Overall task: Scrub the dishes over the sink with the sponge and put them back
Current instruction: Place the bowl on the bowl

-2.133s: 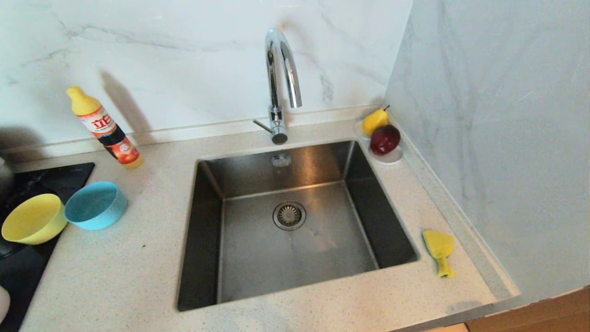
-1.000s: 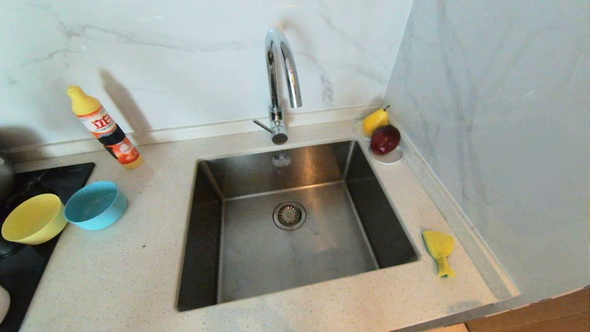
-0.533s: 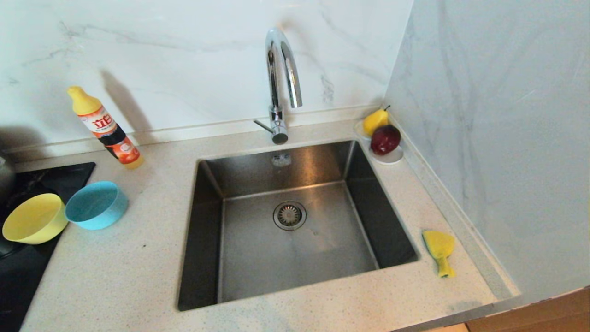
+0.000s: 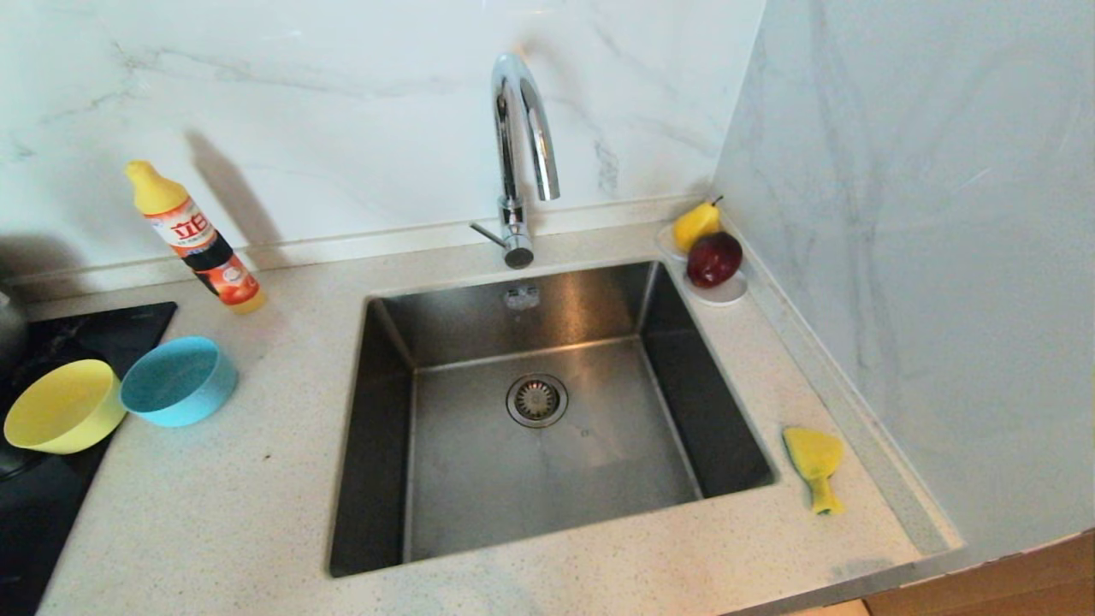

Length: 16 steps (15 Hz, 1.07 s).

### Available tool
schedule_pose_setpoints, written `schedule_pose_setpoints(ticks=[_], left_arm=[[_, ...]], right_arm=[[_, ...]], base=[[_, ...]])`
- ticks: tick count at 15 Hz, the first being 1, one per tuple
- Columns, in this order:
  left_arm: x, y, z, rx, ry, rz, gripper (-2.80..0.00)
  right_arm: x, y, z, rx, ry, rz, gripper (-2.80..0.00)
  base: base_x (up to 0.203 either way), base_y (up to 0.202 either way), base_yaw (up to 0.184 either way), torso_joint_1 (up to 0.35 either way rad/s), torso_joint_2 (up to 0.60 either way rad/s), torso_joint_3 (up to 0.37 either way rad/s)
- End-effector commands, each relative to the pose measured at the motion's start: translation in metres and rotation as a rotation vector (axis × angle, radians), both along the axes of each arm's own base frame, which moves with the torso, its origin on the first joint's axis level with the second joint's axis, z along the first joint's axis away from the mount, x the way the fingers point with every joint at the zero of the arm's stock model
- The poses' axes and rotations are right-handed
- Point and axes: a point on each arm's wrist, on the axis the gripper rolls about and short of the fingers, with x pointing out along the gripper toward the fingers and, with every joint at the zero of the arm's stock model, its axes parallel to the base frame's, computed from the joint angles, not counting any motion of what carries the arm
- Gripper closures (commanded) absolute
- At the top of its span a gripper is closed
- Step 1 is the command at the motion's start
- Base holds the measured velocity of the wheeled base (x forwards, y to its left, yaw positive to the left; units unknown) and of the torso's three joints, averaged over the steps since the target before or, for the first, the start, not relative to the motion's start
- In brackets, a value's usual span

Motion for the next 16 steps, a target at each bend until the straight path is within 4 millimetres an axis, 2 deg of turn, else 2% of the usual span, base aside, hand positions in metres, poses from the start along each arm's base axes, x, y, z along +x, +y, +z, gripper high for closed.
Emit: schedule_pose_setpoints(ticks=[1,5,11,14,16], left_arm=[[-0.001,-0.001,0.020,0.051,-0.023,0.005,0.00],[-0.003,-0.007,0.054,0.065,-0.042,-0.005,0.00],[-0.007,-0.026,0.095,0.023,-0.161,-0.045,0.00],[-0.006,-0.034,0.107,0.014,-0.254,-0.077,0.00],[0.005,-0.038,0.107,-0.003,-0.274,-0.104,0.00]], right_arm=[[0.000,0.000,0.000,0.000,-0.001,0.001,0.00],[0.000,0.000,0.000,0.000,-0.001,0.001,0.00],[0.000,0.000,0.000,0.000,-0.001,0.001,0.00],[0.000,0.000,0.000,0.000,-0.001,0.001,0.00],[0.000,0.000,0.000,0.000,0.000,0.001,0.00]], base=[[0.000,0.000,0.000,0.000,0.00,0.000],[0.000,0.000,0.000,0.000,0.00,0.000],[0.000,0.000,0.000,0.000,0.00,0.000],[0.000,0.000,0.000,0.000,0.00,0.000],[0.000,0.000,0.000,0.000,0.00,0.000]])
